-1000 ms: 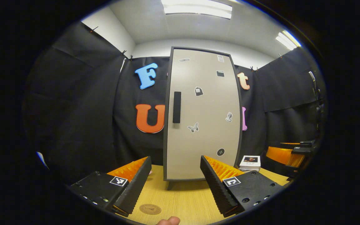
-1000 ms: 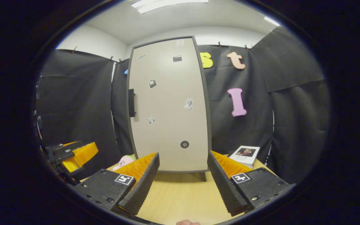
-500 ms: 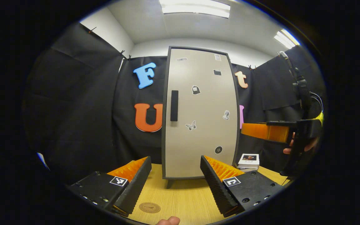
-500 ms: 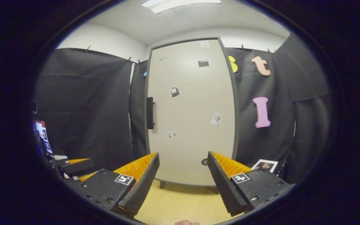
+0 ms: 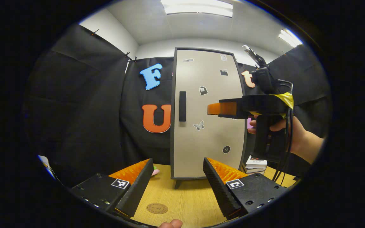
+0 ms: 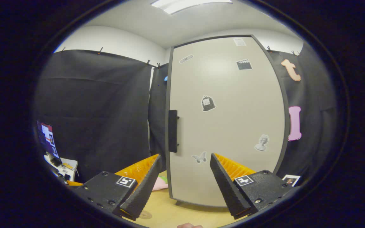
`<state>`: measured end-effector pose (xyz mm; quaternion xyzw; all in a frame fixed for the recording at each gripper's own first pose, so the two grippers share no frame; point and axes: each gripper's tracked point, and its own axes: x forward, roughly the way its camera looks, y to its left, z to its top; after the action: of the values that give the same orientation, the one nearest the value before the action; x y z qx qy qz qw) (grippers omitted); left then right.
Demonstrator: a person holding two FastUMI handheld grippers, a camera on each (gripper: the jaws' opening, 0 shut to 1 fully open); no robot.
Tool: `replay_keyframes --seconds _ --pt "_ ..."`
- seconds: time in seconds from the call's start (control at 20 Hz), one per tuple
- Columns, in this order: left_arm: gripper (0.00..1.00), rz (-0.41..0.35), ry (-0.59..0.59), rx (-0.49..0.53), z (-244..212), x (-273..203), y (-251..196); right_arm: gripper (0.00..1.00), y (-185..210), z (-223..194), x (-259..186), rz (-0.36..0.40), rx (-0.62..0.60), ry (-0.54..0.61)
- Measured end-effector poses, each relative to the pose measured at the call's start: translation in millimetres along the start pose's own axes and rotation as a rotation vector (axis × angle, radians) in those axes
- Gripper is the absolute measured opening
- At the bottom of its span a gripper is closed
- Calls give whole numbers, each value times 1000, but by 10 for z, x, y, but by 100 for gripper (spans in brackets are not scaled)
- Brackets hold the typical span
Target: Open the cabinet door with the right hand, grasp the bottle in the cabinet with the left hand and place it on the coaster, then close the cabinet door with the right hand.
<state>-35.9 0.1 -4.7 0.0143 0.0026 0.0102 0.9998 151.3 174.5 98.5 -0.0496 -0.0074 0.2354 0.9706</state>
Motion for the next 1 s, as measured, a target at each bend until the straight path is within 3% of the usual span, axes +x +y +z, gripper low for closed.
replay_keyframes --seconds 0.05,0.45,0.5,0.55,1.0 --pt "95 5 -2 4 11 0 11 94 41 16 95 14 17 6" --pt "95 18 0 9 5 3 35 94 96 186 827 29 43 22" --pt "95 18 0 10 13 4 38 98 95 184 901 28 48 29" --pt "95 19 3 12 3 1 42 94 94 184 965 27 54 41" --pt "95 28 6 14 8 16 75 94 174 157 1389 17 40 80"
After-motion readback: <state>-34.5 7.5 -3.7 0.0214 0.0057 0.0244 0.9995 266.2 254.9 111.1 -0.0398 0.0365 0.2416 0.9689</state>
